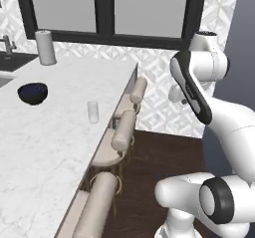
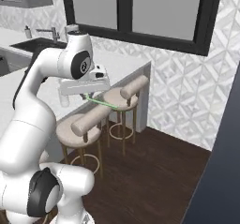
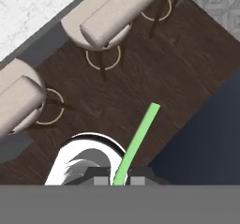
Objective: Take a straw from the drawer in front and place it inside the glass cup on the dining counter.
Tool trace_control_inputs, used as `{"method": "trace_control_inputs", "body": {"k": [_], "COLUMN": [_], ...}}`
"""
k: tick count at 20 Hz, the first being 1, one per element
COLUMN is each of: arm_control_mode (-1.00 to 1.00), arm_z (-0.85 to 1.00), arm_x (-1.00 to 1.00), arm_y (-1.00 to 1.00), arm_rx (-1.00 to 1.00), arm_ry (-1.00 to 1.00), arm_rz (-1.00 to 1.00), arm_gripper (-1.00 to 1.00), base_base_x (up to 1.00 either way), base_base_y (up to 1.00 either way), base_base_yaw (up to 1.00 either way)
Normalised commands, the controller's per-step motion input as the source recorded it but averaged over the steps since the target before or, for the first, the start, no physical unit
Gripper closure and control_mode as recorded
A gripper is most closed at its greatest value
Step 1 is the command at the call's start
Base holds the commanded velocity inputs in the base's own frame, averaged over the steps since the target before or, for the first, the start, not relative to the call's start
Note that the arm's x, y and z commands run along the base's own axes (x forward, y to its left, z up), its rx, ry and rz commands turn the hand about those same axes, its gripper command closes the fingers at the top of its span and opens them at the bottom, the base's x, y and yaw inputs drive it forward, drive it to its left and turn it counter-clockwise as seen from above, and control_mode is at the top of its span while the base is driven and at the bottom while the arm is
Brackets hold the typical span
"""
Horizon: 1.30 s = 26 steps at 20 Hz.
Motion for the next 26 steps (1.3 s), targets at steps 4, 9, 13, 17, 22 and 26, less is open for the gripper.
{"method": "trace_control_inputs", "body": {"k": [4,9,13,17,22,26], "arm_control_mode": [1.0,1.0,1.0,1.0,1.0,1.0], "arm_z": [0.0,0.0,0.0,0.0,0.0,0.0], "arm_x": [0.0,0.0,0.0,0.0,0.0,0.0], "arm_y": [0.0,0.0,0.0,0.0,0.0,0.0], "arm_rx": [0.0,0.0,0.0,0.0,0.0,0.0], "arm_ry": [0.0,0.0,0.0,0.0,0.0,0.0], "arm_rz": [0.0,0.0,0.0,0.0,0.0,0.0], "arm_gripper": [1.0,1.0,1.0,1.0,1.0,1.0], "base_base_x": [0.67,0.59,0.24,0.02,0.0,0.0], "base_base_y": [-0.53,-0.53,-0.53,-0.52,-0.44,-0.63], "base_base_yaw": [0.6,0.6,0.64,0.67,0.69,0.62]}}
